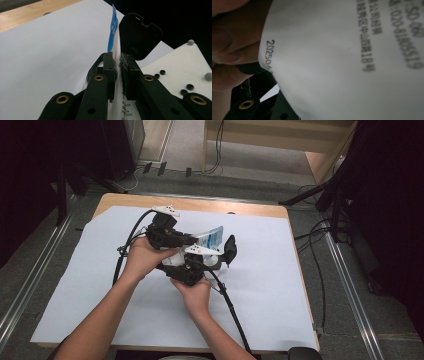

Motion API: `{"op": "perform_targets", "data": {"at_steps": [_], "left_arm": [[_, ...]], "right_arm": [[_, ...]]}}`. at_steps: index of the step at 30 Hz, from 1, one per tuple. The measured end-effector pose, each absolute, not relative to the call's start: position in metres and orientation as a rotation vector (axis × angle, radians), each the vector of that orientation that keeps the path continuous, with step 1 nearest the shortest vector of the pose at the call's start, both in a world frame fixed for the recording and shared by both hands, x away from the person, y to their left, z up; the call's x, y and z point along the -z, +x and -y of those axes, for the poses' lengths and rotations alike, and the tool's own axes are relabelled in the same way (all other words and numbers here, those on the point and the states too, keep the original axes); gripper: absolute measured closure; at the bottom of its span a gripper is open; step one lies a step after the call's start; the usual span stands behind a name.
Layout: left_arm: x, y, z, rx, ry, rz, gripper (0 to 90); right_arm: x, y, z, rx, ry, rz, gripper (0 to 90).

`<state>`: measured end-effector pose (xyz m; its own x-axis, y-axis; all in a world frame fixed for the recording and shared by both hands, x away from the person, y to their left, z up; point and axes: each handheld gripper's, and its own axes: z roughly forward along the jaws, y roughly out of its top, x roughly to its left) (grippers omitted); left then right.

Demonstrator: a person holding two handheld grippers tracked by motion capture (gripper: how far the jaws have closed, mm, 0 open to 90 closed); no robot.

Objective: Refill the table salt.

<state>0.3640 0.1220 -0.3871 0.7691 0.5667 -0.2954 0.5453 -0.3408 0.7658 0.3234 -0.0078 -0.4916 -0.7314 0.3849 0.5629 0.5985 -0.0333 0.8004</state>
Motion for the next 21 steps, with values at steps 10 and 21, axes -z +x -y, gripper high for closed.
{"op": "perform_targets", "data": {"at_steps": [10, 21], "left_arm": [[0.3871, 0.3647, -0.1230, -0.031, 2.002, -0.839, 83.5], [0.3878, 0.3657, -0.1233, -0.020, 2.006, -0.833, 83.5]], "right_arm": [[0.4922, 0.3244, 0.0076, 1.868, -1.079, 2.004, 66.5], [0.4918, 0.3241, 0.0082, 1.869, -1.083, 1.998, 66.8]]}}
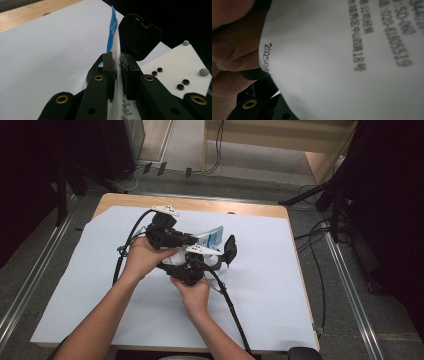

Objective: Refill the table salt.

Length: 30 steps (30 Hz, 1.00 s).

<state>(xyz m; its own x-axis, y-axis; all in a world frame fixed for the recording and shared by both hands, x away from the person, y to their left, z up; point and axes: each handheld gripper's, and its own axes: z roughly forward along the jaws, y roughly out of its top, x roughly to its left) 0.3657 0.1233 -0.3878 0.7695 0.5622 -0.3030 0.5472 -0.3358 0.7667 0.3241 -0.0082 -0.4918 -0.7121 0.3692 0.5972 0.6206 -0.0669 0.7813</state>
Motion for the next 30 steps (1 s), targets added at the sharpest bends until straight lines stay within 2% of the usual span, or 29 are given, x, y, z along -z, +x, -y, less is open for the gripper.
{"op": "perform_targets", "data": {"at_steps": [14, 30], "left_arm": [[0.390, 0.369, -0.124, 0.000, 2.003, -0.853, 84.2], [0.390, 0.379, -0.125, 0.081, 2.009, -0.876, 83.9]], "right_arm": [[0.492, 0.324, 0.008, 1.863, -1.081, 2.004, 67.4], [0.491, 0.326, 0.009, 1.866, -1.083, 1.999, 67.6]]}}
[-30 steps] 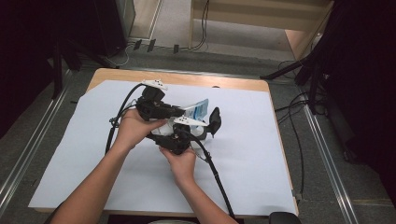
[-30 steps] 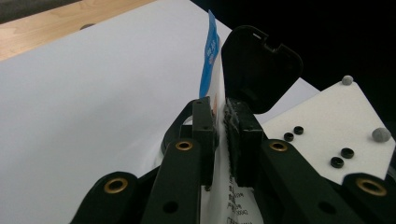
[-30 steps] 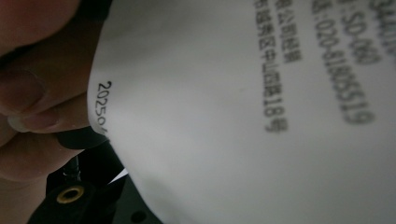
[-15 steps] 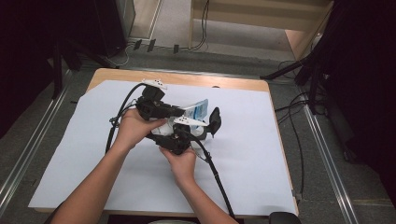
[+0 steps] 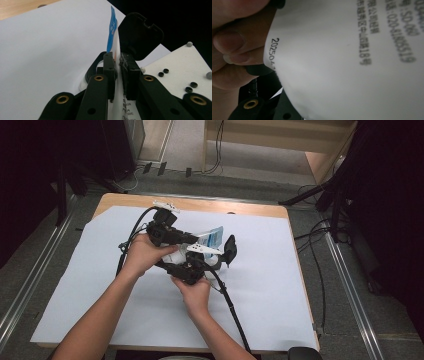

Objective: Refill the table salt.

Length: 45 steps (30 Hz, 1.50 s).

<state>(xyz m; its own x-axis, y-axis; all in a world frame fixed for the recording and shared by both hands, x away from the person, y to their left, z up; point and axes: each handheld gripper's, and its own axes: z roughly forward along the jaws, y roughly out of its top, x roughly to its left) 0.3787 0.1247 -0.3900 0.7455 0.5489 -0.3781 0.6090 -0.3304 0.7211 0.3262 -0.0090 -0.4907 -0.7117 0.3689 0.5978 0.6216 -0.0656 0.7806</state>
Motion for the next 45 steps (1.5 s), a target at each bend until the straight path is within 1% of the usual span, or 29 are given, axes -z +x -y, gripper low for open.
{"op": "perform_targets", "data": {"at_steps": [7, 28, 38, 45], "left_arm": [[0.3897, 0.3814, -0.1272, 0.103, 1.990, -0.885, 84.0], [0.3887, 0.3784, -0.1256, 0.084, 1.993, -0.874, 84.4], [0.3890, 0.3783, -0.1247, 0.083, 1.987, -0.883, 84.7], [0.3889, 0.3780, -0.1241, 0.084, 1.982, -0.877, 84.6]], "right_arm": [[0.4914, 0.3269, 0.0076, 1.876, -1.088, 1.983, 67.6], [0.4907, 0.3258, 0.0084, 1.877, -1.091, 1.987, 67.5], [0.4901, 0.3242, 0.0081, 1.879, -1.062, 2.041, 63.0], [0.4906, 0.3253, 0.0089, 1.878, -1.071, 2.027, 66.6]]}}
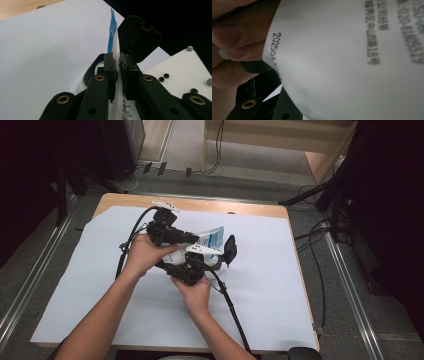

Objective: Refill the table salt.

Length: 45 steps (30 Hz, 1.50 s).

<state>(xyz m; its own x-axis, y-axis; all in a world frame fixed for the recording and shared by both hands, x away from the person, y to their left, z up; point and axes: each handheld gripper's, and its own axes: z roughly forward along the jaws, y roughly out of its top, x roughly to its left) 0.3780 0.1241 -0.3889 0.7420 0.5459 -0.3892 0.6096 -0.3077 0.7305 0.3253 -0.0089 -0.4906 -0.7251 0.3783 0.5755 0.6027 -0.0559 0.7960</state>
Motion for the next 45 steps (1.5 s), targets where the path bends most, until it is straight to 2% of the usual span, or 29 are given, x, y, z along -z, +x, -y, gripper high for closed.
{"op": "perform_targets", "data": {"at_steps": [45], "left_arm": [[0.3865, 0.3759, -0.1224, 0.082, 1.945, -0.903, 85.0]], "right_arm": [[0.4914, 0.3260, 0.0083, 1.911, -1.082, 1.938, 67.4]]}}
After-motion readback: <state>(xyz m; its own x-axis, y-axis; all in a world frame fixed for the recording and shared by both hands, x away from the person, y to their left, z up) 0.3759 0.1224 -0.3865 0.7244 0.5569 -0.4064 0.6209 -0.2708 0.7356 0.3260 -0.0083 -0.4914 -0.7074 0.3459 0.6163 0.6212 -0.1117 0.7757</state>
